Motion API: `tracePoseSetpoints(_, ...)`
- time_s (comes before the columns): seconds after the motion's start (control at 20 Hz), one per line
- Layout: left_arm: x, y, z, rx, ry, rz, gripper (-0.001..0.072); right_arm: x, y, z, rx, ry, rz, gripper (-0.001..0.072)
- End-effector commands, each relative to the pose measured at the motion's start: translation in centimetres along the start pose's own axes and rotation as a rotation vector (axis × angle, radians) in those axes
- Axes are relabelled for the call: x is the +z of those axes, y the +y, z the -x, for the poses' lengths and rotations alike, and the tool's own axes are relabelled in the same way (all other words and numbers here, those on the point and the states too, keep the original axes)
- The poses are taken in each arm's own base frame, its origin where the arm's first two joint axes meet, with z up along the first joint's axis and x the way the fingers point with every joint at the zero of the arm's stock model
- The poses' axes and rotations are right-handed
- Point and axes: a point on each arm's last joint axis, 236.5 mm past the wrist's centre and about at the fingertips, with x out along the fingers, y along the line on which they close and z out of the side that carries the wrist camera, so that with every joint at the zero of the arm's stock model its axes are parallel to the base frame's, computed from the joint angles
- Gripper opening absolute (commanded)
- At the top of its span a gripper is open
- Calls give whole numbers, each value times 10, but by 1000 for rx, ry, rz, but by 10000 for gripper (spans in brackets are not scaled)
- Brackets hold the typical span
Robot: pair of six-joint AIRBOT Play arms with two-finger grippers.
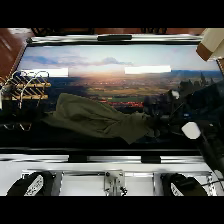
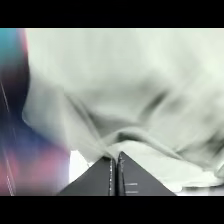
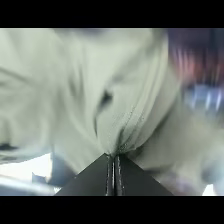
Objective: Fold the shirts.
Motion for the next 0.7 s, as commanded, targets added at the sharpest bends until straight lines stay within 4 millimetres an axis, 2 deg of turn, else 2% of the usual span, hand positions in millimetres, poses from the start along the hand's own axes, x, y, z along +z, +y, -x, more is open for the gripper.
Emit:
tracePoseSetpoints(0.0, 110, -84, 173, 24, -585, -260, 32, 87, 22, 97, -48, -315, 198, 59)
tracePoseSetpoints(0.05, 129, -113, 240, 22, -785, -298, 32, 109, 28, 135, -68, -421, 235, 60)
tracePoseSetpoints(0.1, 137, -136, 304, 26, -965, -312, 32, 128, 35, 177, -87, -532, 267, 59)
tracePoseSetpoints(0.15, 136, -154, 354, 29, -1097, -319, 32, 141, 42, 219, -100, -636, 289, 60)
tracePoseSetpoints(0.2, 130, -166, 392, 41, -1194, -326, 32, 147, 48, 257, -108, -728, 302, 60)
tracePoseSetpoints(0.25, 122, -175, 420, 60, -1257, -336, 32, 149, 52, 286, -108, -798, 304, 60)
tracePoseSetpoints(0.3, 114, -179, 437, 76, -1293, -338, 32, 147, 54, 308, -101, -847, 291, 60)
tracePoseSetpoints(0.35, 108, -179, 443, 90, -1303, -335, 32, 142, 56, 323, -87, -878, 272, 60)
tracePoseSetpoints(0.4, 104, -175, 441, 110, -1287, -324, 32, 134, 55, 328, -76, -877, 248, 60)
tracePoseSetpoints(0.45, 102, -166, 432, 148, -1240, -319, 32, 123, 50, 324, -79, -833, 221, 59)
tracePoseSetpoints(0.55, 100, -140, 399, 223, -1095, -291, 32, 91, 30, 294, -134, -642, 192, 60)
tracePoseSetpoints(0.65, 101, -116, 361, 254, -955, -253, 33, 50, 5, 250, -201, -383, 156, 60)
